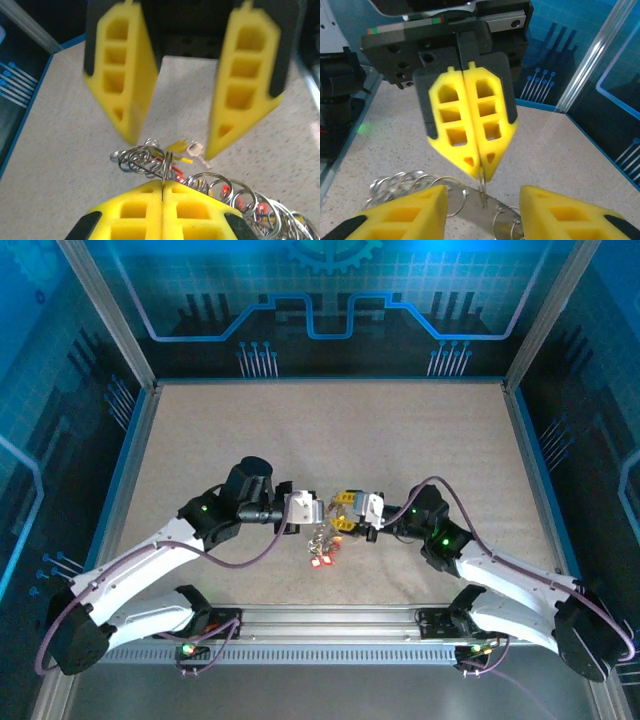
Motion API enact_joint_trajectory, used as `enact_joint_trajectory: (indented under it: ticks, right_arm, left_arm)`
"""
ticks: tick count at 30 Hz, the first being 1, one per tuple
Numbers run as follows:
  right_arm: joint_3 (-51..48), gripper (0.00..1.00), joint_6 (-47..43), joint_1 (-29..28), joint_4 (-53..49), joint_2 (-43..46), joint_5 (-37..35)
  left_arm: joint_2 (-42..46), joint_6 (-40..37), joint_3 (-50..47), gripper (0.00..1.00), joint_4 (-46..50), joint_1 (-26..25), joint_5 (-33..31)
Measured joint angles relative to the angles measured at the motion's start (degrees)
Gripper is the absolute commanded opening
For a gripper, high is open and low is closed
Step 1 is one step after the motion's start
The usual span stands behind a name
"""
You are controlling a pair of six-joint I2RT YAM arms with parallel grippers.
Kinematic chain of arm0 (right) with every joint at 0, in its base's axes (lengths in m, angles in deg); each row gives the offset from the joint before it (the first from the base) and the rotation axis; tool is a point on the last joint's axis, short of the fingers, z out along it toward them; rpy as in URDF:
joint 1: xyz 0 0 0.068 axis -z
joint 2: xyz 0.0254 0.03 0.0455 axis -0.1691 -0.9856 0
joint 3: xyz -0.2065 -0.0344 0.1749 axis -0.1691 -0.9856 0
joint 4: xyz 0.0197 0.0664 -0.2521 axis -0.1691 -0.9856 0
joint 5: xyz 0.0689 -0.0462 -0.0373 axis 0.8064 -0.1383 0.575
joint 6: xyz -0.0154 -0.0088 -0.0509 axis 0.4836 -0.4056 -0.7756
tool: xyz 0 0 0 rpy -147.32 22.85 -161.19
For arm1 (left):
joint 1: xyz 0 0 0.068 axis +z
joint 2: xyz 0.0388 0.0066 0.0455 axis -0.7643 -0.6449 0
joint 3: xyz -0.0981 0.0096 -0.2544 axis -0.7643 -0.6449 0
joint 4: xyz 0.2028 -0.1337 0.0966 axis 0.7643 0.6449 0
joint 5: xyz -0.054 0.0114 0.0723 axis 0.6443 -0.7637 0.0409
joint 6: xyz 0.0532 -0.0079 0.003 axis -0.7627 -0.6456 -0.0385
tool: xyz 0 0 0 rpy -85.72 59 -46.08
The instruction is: Put the keys on the keyring
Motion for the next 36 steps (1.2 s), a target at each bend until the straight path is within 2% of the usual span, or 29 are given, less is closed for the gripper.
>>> enact_joint_trajectory:
  ticks: [5,8,11,14,18,22,25,27,36]
  right_arm:
    - [-1.66,0.61,6.69,0.11,-1.05,1.88,-9.29]
    - [-1.03,0.76,16.13,0.66,-5.62,2.69,-18.16]
    - [3.63,0.73,28.83,2.91,-17.81,0.81,-27.04]
    - [10.34,0.67,39.15,6.27,-30.91,-4.35,-31.15]
    - [12.76,0.56,46.31,7.26,-42.29,-9.51,-30.47]
    - [14.43,0.54,47.58,8.33,-52.96,-12.02,-27.63]
    - [19.93,0.49,46.90,9.88,-59.25,-16.24,-24.13]
    - [21.70,0.43,46.47,10.23,-59.95,-18.62,-21.46]
    - [21.75,0.37,46.38,10.62,-61.48,-26.53,-15.23]
  left_arm:
    - [-0.17,-1.44,-0.07,0.00,-1.05,0.15,-5.90]
    - [-0.17,-1.60,-0.42,0.00,-2.25,0.85,-8.02]
    - [-0.11,-0.83,-2.08,0.00,-4.22,2.08,-8.83]
    - [-0.11,0.72,-3.80,0.00,-5.57,2.99,-8.79]
    - [-0.11,3.63,-4.96,0.00,-7.61,3.56,-8.17]
    - [-0.22,6.29,-5.75,0.00,-9.90,3.67,-7.02]
    - [-0.81,8.17,-6.78,0.00,-12.94,3.80,-6.75]
    - [-1.38,9.38,-7.52,0.00,-14.56,3.98,-6.54]
    - [-2.43,11.89,-7.85,0.00,-16.70,4.57,-5.31]
